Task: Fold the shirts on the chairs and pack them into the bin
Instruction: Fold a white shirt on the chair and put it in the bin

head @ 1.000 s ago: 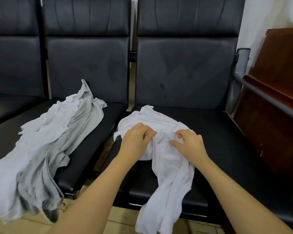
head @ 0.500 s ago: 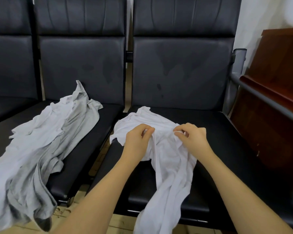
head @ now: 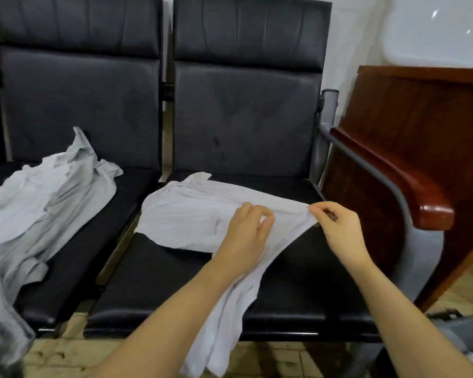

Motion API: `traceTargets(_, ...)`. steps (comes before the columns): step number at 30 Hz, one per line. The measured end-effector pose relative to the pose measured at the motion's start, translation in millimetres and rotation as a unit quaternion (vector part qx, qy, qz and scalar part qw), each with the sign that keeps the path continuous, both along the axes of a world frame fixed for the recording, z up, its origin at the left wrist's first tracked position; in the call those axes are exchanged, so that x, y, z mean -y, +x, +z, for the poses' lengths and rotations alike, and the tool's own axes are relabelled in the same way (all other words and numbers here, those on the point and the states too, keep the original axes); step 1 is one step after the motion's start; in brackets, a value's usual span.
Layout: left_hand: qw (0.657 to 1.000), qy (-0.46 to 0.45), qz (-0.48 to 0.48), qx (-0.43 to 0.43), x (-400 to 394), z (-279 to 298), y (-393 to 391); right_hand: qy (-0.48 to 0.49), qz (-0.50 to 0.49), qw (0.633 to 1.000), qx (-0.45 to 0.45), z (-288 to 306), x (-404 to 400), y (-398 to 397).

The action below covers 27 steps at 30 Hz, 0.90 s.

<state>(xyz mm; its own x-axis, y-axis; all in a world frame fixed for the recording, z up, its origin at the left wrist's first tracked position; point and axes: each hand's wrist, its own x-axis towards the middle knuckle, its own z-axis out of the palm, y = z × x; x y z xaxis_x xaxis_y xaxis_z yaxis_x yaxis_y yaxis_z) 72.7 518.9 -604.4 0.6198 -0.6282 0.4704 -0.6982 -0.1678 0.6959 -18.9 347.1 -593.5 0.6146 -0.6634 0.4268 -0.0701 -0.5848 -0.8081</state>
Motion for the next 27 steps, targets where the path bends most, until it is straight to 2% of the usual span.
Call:
traceTargets(3, 0.995, 0.073, 0.006, 0.072, 14.6, -14.4, -14.3, -0.005, -0.064, 0.998, -0.005, -6.4, 9.2, -13.3)
traceTargets(5, 0.986, 0.141, 0.002, 0.089, 21.5, -21.9, -21.7, -0.007, -0.095, 0.995, -0.031, -11.6, 12.9, -20.3)
traceTargets(9, 0.968, 0.209, -0.011, 0.138, 24.7, -37.4, -27.1, -0.059, -0.104, 0.989, -0.086, -21.0, 17.3, -30.8)
traceTargets(14, 0.965, 0.198, -0.042, 0.167, 13.9, -44.1, -11.7, -0.066, -0.064, 0.988, -0.125, -30.9, 19.8, -39.1)
traceTargets(17, 0.973, 0.14, -0.087, 0.16, -5.1, -45.4, 15.6, -0.058, -0.02, 0.987, -0.147, -36.5, 14.3, -36.3)
traceTargets(22, 0.982, 0.119, -0.071, 0.125, -31.6, -44.7, 39.9, -0.102, 0.113, 0.979, -0.136, -37.1, -2.4, -28.5)
traceTargets(27, 0.982, 0.105, -0.072, 0.137, -37.3, -41.8, 33.7, -0.108, 0.138, 0.967, -0.186, -37.2, -8.7, -25.0)
